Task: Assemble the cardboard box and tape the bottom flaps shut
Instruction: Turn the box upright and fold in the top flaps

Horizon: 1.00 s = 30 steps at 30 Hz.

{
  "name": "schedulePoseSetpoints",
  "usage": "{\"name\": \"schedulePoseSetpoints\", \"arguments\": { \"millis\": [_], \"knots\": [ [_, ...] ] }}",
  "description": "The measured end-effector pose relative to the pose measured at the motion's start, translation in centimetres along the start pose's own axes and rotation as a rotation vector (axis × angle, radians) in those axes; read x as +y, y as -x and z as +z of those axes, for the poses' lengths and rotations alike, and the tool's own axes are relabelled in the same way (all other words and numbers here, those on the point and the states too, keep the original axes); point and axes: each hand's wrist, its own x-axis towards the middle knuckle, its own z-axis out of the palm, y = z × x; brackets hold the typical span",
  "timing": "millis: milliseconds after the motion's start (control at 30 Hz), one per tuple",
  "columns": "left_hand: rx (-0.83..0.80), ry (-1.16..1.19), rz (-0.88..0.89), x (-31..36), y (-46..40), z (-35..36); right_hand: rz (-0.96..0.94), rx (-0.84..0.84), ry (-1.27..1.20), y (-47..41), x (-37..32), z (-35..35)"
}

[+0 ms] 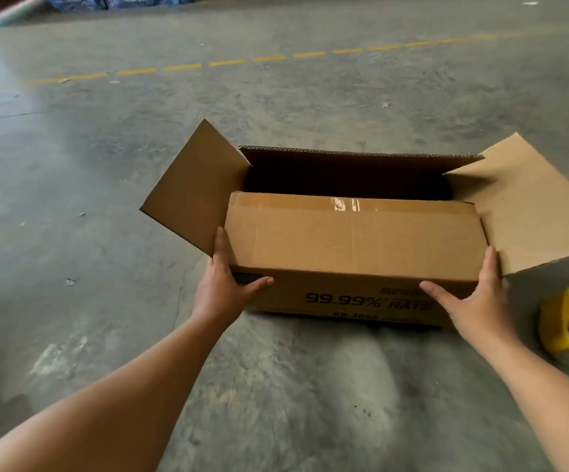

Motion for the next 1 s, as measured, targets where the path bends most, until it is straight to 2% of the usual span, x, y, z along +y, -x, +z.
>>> {"name": "schedulePoseSetpoints", "arguments": {
  "millis": [167, 300, 367, 433, 533, 600, 667, 767, 900, 1000],
  "knots": [
    [-0.037, 0.09, -0.011, -0.7, 0.6, 0.1, 0.05, -0.022, 0.011, 0.7, 0.4, 0.2],
    [-0.045, 0.103, -0.008, -1.0, 0.6, -0.5, 0.051, 0.17, -0.088, 2.6, -1.1, 1.3],
    [-0.043, 0.102, -0.011, -1.3, 0.7, -0.7, -0.038, 0.258, -0.112, 4.2, -2.8, 2.6],
    [-0.039, 0.111, -0.015, -1.4, 0.7, -1.0, -0.275, 0.281, -0.072, 5.3, -4.7, 4.1],
    [-0.011, 0.115, -0.008, -1.0, 0.6, -1.4, -0.567, 0.063, 0.069, 4.1, -8.0, 5.9],
    [0.031, 0.116, -0.013, -0.6, 0.6, -1.8, -0.652, -0.106, 0.179, 2.3, -10.5, 6.6],
    [0.085, 0.143, -0.035, -0.3, 0.5, -2.4, -0.716, -0.177, 0.328, 0.2, -12.9, 7.2],
    [0.228, 0.233, 0.004, 0.2, 0.2, -3.6, -0.726, -0.24, 0.528, -2.7, -15.3, 8.2],
    [0.428, 0.355, 0.078, 1.5, -0.5, -5.3, -0.575, -0.366, 0.675, -4.6, -16.6, 9.1],
    [0.516, 0.407, 0.046, 2.2, -1.7, -6.7, -0.611, -0.309, 0.678, -4.0, -16.6, 9.1]
  ]
}}
